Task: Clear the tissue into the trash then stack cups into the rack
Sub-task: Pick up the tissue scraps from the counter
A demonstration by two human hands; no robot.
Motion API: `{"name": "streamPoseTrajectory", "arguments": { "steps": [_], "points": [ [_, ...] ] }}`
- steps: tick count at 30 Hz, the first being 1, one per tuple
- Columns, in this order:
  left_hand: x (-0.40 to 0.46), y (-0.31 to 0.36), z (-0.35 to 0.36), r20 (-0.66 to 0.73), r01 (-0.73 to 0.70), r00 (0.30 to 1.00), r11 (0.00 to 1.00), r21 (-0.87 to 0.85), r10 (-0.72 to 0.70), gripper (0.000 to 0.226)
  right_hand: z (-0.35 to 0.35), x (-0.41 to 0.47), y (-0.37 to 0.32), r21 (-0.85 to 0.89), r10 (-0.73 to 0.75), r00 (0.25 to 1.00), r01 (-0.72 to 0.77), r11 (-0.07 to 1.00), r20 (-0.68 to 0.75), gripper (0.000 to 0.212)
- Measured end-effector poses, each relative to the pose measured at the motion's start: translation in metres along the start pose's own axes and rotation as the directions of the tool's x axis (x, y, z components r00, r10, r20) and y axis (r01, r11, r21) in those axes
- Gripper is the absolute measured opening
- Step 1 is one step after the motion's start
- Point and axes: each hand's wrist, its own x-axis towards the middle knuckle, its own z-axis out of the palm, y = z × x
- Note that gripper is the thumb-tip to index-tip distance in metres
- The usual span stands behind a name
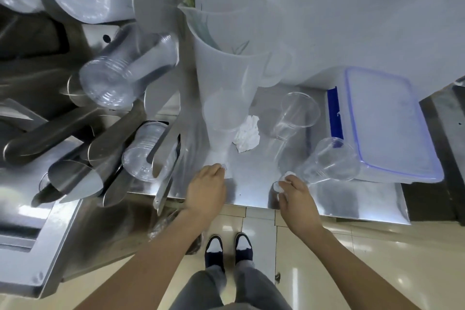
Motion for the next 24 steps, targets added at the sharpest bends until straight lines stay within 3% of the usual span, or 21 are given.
{"name": "streamPoseTrajectory", "arguments": {
  "steps": [7,10,12,20,24],
  "points": [
    [0.003,0.006,0.002,0.036,0.077,0.996,0.995,0.062,-0.08,0.033,0.001,0.011,0.005,0.026,0.033,0.998,-0.035,0.999,0.054,0.019],
    [0.006,0.007,0.001,0.021,0.087,0.996,0.994,0.07,-0.089,0.029,0.007,0.012,0.011,0.081,-0.009,0.998,0.003,0.997,0.07,0.038],
    [0.007,0.008,0.002,0.022,0.108,0.994,0.992,0.066,-0.11,0.025,0.01,0.013,0.014,0.094,-0.021,0.998,0.016,0.995,0.058,0.037],
    [0.009,0.013,-0.002,-0.065,0.169,0.982,0.981,-0.093,-0.175,0.017,-0.005,0.015,-0.001,0.09,-0.04,0.999,0.037,0.995,0.031,0.031],
    [0.007,0.009,0.001,-0.117,0.13,0.981,0.975,-0.183,-0.153,0.028,-0.006,0.017,-0.002,0.154,0.003,1.0,-0.005,0.988,0.014,0.031]
  ]
}}
